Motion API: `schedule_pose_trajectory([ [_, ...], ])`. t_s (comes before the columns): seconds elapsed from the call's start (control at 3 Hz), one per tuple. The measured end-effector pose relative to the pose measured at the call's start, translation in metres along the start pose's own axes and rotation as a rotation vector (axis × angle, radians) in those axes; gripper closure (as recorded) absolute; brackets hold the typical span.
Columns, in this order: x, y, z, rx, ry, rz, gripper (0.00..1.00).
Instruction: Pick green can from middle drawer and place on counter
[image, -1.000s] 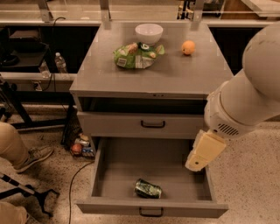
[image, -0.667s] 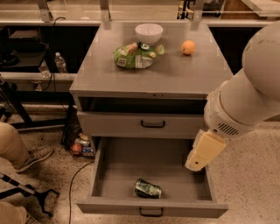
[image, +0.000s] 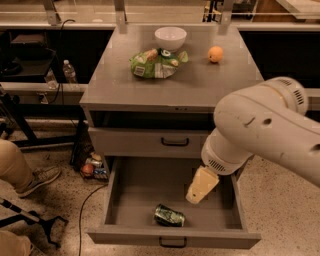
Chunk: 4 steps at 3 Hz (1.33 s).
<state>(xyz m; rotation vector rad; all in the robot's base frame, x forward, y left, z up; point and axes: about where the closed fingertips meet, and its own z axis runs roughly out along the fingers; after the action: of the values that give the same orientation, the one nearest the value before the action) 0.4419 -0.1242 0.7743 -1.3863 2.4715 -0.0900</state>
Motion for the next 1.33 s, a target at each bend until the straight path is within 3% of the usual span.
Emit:
schedule_pose_trajectory([
  [0.33, 0.001, 0.011, 0.087, -0.032, 0.056, 0.092, 0.0],
  [0.67, 0.008, 0.022, 0.151, -0.042, 0.11, 0.204, 0.0],
  [1.0, 0.008, 0.033, 0.182, -0.099, 0.095, 0.327, 0.0],
  [1.33, 0.008, 0.033, 0.18, -0.095, 0.097, 0.321, 0.0],
])
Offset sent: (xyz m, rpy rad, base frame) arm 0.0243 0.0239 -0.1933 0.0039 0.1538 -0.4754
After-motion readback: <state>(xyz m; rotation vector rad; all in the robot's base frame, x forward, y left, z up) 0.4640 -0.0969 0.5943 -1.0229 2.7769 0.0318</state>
